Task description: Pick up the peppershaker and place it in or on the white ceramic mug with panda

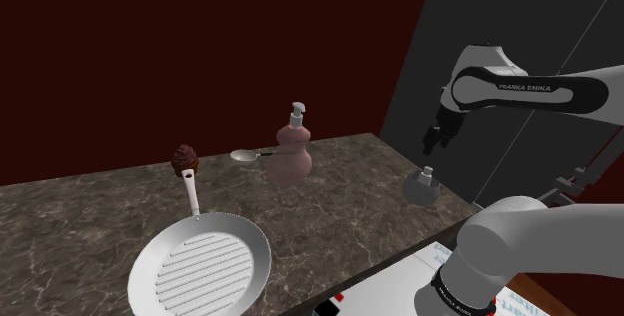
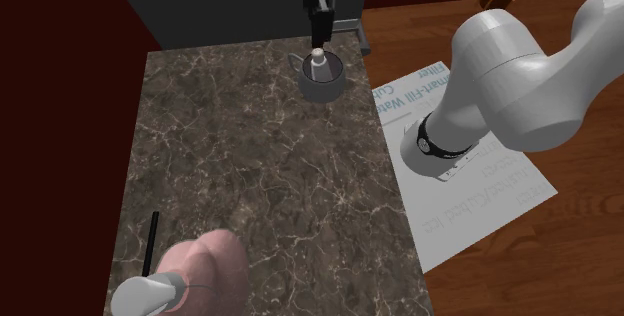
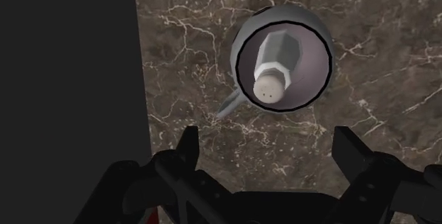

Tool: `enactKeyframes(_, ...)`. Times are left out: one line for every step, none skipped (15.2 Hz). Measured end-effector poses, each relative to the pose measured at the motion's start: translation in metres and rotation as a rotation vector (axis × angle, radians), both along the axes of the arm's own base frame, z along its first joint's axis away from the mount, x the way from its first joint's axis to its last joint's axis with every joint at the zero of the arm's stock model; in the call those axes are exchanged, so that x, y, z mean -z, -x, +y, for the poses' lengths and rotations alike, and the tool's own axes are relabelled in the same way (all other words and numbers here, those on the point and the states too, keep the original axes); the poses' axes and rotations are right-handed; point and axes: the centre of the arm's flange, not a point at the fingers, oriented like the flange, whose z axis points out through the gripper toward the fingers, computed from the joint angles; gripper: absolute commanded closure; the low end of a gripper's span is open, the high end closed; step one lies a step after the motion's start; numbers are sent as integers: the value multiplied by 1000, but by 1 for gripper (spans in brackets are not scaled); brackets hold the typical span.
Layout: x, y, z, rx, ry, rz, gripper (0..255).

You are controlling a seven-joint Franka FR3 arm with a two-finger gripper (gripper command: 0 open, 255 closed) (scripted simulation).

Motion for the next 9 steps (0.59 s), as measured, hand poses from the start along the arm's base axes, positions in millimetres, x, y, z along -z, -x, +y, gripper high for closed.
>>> enactKeyframes(-12,2,1,0,0,-1,0)
enactKeyframes(-24,2,2,0,0,0,0)
enactKeyframes(-29,1,5,0,0,0,0)
enactKeyframes(-31,0,5,0,0,0,0)
enactKeyframes(-32,0,6,0,0,1,0)
enactKeyframes(-33,0,6,0,-1,1,0)
enactKeyframes(-33,0,6,0,-1,1,0)
enactKeyframes(-33,0,6,0,-1,1,0)
enactKeyframes(-33,0,6,0,-1,1,0)
